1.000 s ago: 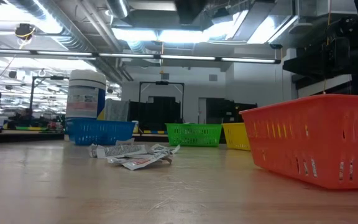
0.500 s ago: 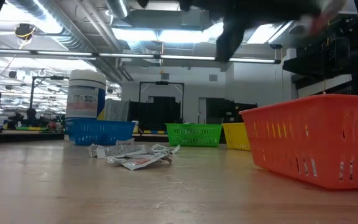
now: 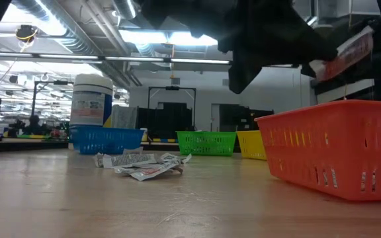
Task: Pick & Place First Aid Supplies
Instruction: Put the white ointment pack into the orange bin
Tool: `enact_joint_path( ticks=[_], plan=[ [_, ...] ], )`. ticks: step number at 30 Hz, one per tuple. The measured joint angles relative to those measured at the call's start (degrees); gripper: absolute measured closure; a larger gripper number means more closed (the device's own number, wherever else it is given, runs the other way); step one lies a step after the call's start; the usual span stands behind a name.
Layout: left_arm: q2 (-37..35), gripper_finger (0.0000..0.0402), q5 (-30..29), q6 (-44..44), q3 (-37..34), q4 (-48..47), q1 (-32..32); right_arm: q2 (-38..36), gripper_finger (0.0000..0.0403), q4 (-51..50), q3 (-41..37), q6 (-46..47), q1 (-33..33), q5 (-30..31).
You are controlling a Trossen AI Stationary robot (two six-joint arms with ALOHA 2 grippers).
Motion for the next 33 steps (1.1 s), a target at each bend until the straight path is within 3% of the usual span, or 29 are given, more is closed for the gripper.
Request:
enact_joint_path(
  ticks=[8, 23, 33],
  plan=[
    [0.37, 0.0385, -0.46, 0.00, 0.00, -0.02, -0.97, 0.00, 0.0166, 0.00, 0.00, -0.02, 0.00, -0.02],
    [-0.44, 0.0263, 0.11, -5.72, 0.04, -1.65, 1.52, 0.00, 0.0166, 0.00, 0.00, -0.01, 0.01, 0.00],
    [-8.40, 0.0273, -2.69, -3.48, 0.06, -23.70, 1.94, 0.00, 0.0166, 0.00, 0.00, 0.00, 0.02, -0.07]
  ],
)
